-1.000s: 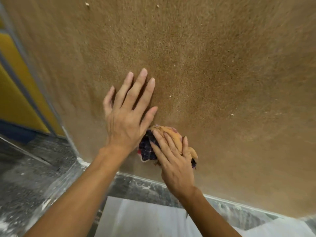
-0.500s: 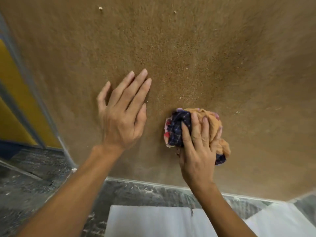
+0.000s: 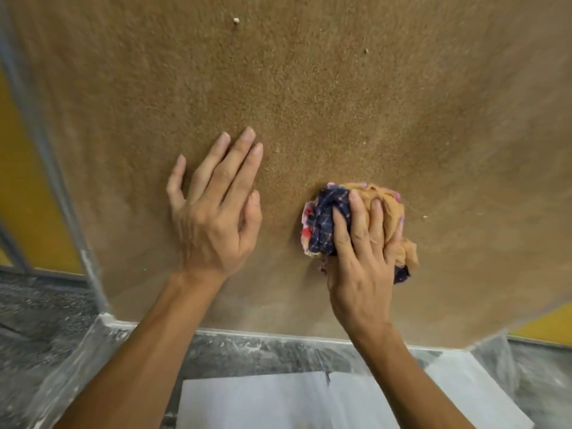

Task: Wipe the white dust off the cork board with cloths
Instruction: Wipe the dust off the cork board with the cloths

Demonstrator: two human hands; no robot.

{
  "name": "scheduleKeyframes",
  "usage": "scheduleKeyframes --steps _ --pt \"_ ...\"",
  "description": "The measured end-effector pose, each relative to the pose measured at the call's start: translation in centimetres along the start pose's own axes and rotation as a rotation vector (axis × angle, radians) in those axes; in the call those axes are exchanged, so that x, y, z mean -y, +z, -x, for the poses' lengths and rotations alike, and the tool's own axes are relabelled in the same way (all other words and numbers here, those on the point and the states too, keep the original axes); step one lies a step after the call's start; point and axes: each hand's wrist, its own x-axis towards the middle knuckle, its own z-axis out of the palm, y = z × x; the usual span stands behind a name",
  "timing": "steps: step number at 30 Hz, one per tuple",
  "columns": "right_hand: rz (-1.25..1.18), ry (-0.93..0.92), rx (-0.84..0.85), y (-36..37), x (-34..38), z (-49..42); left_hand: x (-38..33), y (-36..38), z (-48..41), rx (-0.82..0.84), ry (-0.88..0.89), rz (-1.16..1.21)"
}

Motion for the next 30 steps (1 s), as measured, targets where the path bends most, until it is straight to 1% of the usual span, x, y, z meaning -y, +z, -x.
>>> scheduleKeyframes --steps 3,4,5,7,8,10,12,14,16,17,18,19,22,23,24,25,26,29,30 --pt "-0.095 0.052 -0.096 0.2 1.0 -2.2 -0.4 0.3 0.2 0.007 -0.036 -0.002" --pt "-0.126 0.046 -0.079 0.8 1.9 -2.0 -0.4 0.3 0.2 0.016 -0.036 -0.006" --pt "-0.128 0.002 -0.026 1.6 2.8 -1.2 -0.3 0.3 0.2 0.027 -0.035 -0.010" --pt "-0.090 -0.169 0.098 3.3 3.9 1.5 0.1 0.1 0.1 0.037 -0.014 -0.014" --pt "-0.057 -0.230 0.134 3.8 4.0 2.3 0.5 -0.2 0.1 0.040 0.007 -0.029" --pt "-0.052 -0.206 0.136 4.1 4.1 2.6 1.4 -0.8 0.0 0.054 0.055 -0.061" --pt "-0.125 -0.081 0.057 3.6 5.1 1.4 2.4 -1.7 -0.1 0.061 0.078 -0.106" --pt "-0.202 0.040 -0.077 3.2 6.4 -1.1 3.5 -2.6 -0.3 0.051 0.054 -0.174" --pt "-0.225 0.106 -0.210 3.6 8.0 -3.4 4.6 -3.3 -0.5 0.051 0.048 -0.231" --pt "-0.238 0.108 -0.236 4.2 9.0 -3.7 5.1 -3.6 -0.5 0.058 0.052 -0.248" --pt "-0.253 0.071 -0.223 5.0 10.1 -3.5 5.4 -3.9 -0.5 0.067 0.053 -0.263" --pt "-0.249 -0.020 -0.169 6.0 11.2 -2.5 5.5 -4.1 -0.5 0.085 0.046 -0.277" --pt "-0.098 -0.484 0.138 8.8 12.1 2.7 4.9 -5.1 -0.3 0.182 0.001 -0.308" --pt "-0.055 -0.583 0.206 9.3 11.5 3.7 4.8 -5.6 -0.3 0.222 0.000 -0.318" --pt "-0.046 -0.615 0.241 9.2 10.9 4.1 4.8 -6.2 -0.3 0.256 0.000 -0.328" --pt "-0.050 -0.597 0.234 9.0 10.7 3.8 5.1 -6.7 -0.5 0.276 0.007 -0.330" --pt "-0.073 -0.535 0.213 8.5 10.7 3.2 5.5 -7.2 -0.7 0.286 0.009 -0.329" --pt "-0.263 -0.225 0.045 6.5 12.6 -0.5 7.1 -8.1 -0.7 0.292 0.011 -0.326" --pt "-0.294 -0.154 -0.009 5.9 13.6 -2.0 7.5 -8.3 -0.6 0.291 0.010 -0.327"
